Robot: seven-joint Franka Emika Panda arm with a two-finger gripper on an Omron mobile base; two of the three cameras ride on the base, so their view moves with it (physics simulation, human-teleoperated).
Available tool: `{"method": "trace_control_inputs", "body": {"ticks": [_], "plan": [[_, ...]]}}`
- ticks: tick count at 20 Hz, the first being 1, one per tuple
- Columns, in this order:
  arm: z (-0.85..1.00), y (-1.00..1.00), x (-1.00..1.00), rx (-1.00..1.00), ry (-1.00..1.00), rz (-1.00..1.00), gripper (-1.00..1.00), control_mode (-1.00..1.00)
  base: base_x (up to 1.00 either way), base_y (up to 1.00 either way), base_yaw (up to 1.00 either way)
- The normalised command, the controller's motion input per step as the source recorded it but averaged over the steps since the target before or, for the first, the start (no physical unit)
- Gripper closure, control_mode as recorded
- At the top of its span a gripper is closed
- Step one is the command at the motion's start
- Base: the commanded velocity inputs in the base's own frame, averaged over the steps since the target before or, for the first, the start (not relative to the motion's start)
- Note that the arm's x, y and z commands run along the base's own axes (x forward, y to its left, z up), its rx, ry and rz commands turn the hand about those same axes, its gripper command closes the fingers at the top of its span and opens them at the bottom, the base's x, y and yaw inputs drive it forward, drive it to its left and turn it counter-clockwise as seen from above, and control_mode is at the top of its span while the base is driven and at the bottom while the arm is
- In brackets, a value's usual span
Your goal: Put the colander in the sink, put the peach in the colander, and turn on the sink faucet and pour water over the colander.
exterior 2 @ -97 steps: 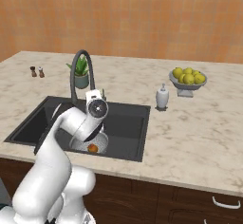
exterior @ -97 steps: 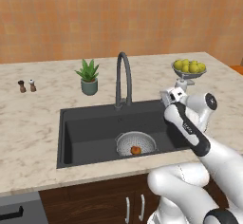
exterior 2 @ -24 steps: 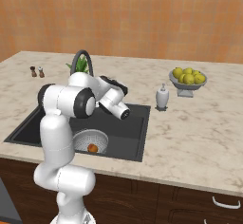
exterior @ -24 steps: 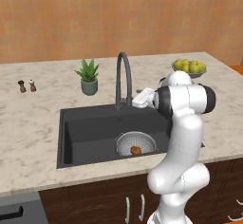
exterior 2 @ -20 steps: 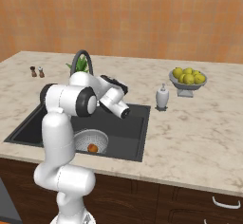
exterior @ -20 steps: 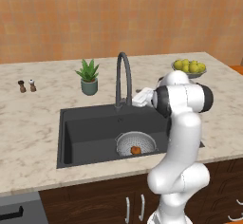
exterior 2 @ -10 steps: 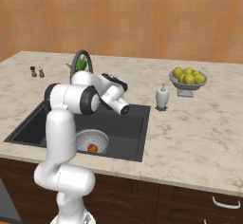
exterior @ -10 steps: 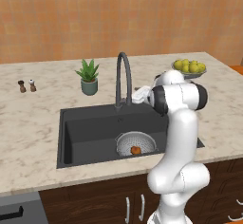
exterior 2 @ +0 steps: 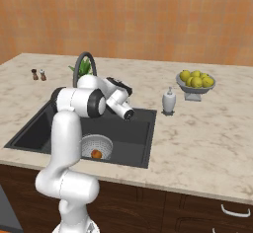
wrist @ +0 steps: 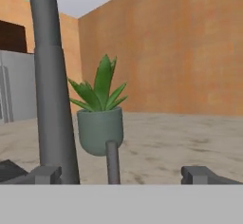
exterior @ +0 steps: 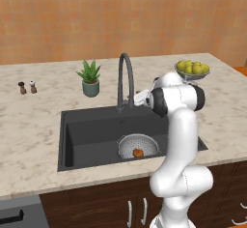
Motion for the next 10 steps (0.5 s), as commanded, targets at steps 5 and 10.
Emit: {"method": "trace_control_inputs", "body": {"ticks": [5,10], "plan": [[-0.12,0.01,0.37,0.0,0.02,-0.05,-1.0,-1.0,0.0,0.0,0.0],[-0.04,0.06,0.33,0.0,0.0,-0.06,-1.0,-1.0,0.0,0.0,0.0]]}}
